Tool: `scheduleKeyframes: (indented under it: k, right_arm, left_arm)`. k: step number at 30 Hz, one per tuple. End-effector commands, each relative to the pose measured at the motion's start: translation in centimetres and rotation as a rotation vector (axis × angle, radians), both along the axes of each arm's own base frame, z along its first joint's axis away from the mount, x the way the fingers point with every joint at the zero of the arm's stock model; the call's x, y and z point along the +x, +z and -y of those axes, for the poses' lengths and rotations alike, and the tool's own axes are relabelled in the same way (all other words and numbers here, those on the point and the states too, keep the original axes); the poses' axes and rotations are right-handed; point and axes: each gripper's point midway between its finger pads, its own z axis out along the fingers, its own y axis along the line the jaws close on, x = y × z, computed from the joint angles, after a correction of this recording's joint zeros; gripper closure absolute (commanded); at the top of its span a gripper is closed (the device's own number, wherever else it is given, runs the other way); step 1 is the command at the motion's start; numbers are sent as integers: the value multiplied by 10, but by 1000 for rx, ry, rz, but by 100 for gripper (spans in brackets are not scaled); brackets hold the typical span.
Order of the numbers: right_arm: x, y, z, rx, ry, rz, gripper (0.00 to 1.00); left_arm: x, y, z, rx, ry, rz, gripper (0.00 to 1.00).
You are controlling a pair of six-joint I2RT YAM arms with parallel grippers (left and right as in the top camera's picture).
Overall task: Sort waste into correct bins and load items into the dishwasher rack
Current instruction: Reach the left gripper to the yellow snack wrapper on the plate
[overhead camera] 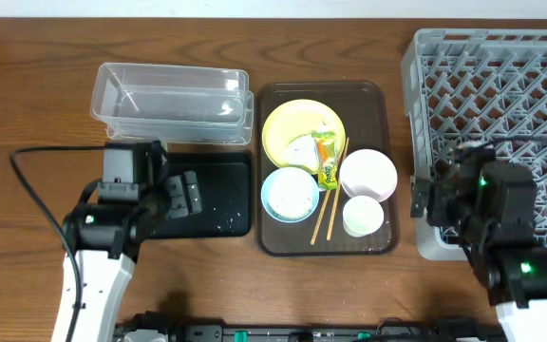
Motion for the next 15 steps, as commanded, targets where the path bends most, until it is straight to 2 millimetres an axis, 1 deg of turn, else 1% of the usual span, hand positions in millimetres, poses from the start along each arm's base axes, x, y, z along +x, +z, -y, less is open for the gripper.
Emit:
scheduleKeyframes:
  k: [1, 3, 5, 8, 12, 15]
  right_arm:
    - [2, 3, -2, -2, 8, -6, 1]
    - [2, 2, -4, 7, 16, -7, 1]
    - [3, 3, -4, 6, 16, -4, 1]
    - [3, 4, -4, 7, 16, -1, 1]
    - [3, 3, -4, 7, 16, -2, 1]
    - [3, 4, -4, 7, 16, 0, 1]
  left_arm:
    - [10, 6, 10, -59, -14, 22, 10]
    - [21, 15, 25, -138, -62, 75, 10]
    - [35, 25, 36, -180, -96, 136, 10]
    - [52, 34, 43, -181, -122, 196, 11]
    - [76, 40, 60, -163, -163, 207, 12]
    - [96, 43, 79, -142, -203, 202, 12]
